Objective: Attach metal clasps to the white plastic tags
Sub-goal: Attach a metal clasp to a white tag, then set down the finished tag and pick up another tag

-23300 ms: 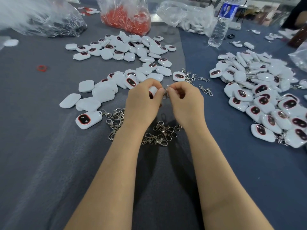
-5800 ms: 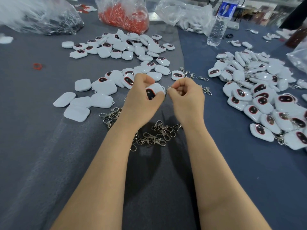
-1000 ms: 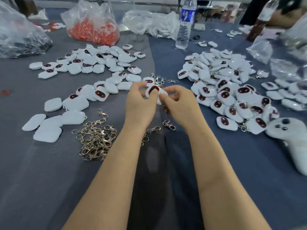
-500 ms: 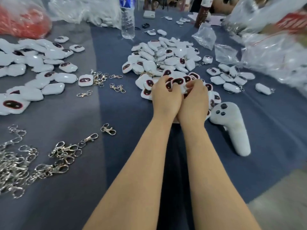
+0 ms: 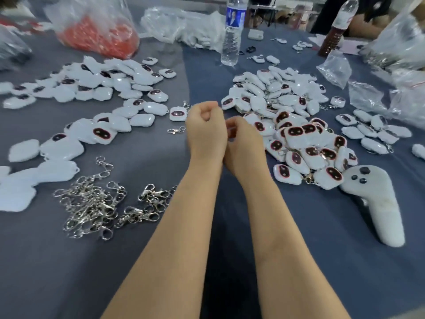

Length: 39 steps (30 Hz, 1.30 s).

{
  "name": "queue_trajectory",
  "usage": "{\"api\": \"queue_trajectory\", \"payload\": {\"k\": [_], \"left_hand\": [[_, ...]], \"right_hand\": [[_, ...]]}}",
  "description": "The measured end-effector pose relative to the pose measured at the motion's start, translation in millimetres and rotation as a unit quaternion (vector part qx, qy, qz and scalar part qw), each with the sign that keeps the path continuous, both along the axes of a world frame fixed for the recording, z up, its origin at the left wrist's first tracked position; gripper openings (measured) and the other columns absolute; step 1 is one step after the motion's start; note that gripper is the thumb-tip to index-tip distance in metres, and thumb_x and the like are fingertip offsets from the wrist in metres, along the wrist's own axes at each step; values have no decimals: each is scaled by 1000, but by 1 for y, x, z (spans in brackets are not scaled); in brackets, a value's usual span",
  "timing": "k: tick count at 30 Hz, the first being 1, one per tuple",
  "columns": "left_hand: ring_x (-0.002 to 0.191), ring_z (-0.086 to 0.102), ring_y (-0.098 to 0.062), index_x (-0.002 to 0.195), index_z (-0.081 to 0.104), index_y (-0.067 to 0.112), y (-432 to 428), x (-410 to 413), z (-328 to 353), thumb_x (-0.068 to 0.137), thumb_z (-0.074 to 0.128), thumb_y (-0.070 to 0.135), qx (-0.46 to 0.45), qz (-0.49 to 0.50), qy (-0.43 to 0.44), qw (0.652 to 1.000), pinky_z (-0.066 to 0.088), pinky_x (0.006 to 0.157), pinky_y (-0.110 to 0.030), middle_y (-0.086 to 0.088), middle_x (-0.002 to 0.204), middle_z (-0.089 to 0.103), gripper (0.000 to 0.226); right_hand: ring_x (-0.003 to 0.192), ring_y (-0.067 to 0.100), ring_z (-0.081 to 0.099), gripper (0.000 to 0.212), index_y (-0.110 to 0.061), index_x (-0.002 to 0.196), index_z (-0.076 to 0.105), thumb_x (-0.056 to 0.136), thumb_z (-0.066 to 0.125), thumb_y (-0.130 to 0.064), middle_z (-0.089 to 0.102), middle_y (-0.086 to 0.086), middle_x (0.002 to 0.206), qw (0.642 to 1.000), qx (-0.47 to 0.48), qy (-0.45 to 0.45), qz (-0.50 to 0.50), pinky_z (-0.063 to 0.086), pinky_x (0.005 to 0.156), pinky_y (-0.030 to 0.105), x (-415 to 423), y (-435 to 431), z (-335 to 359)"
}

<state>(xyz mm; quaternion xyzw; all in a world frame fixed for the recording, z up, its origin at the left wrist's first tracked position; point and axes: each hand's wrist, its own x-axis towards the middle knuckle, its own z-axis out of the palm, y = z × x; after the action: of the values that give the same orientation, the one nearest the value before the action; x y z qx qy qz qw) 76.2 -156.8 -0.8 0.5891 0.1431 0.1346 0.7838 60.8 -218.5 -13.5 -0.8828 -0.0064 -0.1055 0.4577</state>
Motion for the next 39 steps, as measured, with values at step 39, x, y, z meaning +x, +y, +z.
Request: {"api": "queue_trajectory", "payload": {"k": [39], "left_hand": [[56, 55, -4, 109, 54, 12, 146, -47, -17, 92, 59, 19, -87, 65, 42, 993, 47, 50, -13, 0, 75, 59, 19]], "right_hand": [[69, 5, 56, 16, -27, 81, 64, 81, 68, -43, 61, -14, 71, 974, -82, 86, 191, 44, 65, 23, -11, 99, -11]]}}
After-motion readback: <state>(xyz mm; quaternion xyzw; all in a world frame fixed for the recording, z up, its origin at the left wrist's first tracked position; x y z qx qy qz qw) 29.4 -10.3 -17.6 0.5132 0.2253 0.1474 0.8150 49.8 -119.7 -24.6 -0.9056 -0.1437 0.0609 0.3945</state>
